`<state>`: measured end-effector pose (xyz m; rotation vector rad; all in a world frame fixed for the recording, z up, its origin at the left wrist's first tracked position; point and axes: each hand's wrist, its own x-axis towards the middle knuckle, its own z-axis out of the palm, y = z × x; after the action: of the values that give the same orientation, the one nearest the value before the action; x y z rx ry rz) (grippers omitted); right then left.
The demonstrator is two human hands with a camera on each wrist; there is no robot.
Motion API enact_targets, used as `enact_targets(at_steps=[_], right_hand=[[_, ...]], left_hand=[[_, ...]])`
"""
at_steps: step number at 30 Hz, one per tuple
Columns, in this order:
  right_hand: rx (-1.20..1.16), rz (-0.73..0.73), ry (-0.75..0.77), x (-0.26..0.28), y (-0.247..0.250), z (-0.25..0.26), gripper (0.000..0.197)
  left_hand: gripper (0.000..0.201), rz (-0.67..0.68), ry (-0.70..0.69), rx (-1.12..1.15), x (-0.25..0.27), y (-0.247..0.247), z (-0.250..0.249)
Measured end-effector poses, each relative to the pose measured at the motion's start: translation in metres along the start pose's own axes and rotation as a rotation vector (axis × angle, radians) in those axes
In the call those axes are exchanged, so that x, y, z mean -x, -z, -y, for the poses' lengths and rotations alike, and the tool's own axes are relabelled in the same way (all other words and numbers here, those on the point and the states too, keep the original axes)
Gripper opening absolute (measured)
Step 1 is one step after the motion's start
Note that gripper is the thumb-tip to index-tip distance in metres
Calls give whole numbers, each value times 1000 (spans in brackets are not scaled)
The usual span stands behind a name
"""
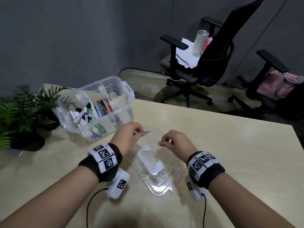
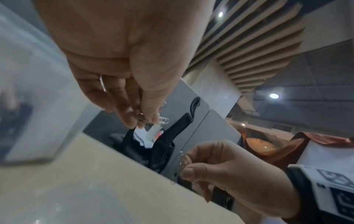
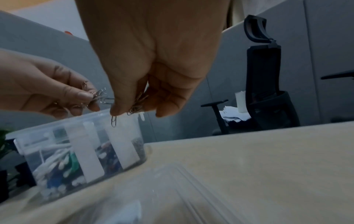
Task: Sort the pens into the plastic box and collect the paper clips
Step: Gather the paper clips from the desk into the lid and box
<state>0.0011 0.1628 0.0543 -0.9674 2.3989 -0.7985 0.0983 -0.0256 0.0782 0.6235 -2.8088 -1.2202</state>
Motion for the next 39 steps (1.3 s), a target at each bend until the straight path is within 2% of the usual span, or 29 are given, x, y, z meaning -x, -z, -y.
enact_targets(at_steps=[4,8,10,13,16,21,27,31,33,36,39], right_hand=[[3,-80,70,-38,15,34,10],[27,-152,91,-75,26,61,10],[39,-175,78,-93,29,71,11],[41,-209,83,-114,28,82,11],[52,-237,89,-135,20,93,10],[9,-305,89,-164,0,114,10],[59,-174,56,-172,-20,118,16],[-83,-286,93,-148,-16,108,19],[-72,-311,98,-123,-16,91,20],[16,-261,6,-74,-24,50,25],[66,-166,-139,-21,-34,5,28]], left_hand=[[5,-133,-38,-93,-24,55,5],[12,-219,-14,-132,-64,84,23],[15,-208,5,-137,-79,85,32],[11,-102,46,-201,-89,78,46],[21,-42,61,-174,-91,76,59],[24,-158,-9,-106,-83,86,68],[23,-182,-133,-52,-59,91,56],[19,-25,-230,-11,-36,78,40],[18,73,-227,-28,-22,60,38],[21,225,-165,-71,-2,23,48],[29,339,-80,-217,14,-13,66]])
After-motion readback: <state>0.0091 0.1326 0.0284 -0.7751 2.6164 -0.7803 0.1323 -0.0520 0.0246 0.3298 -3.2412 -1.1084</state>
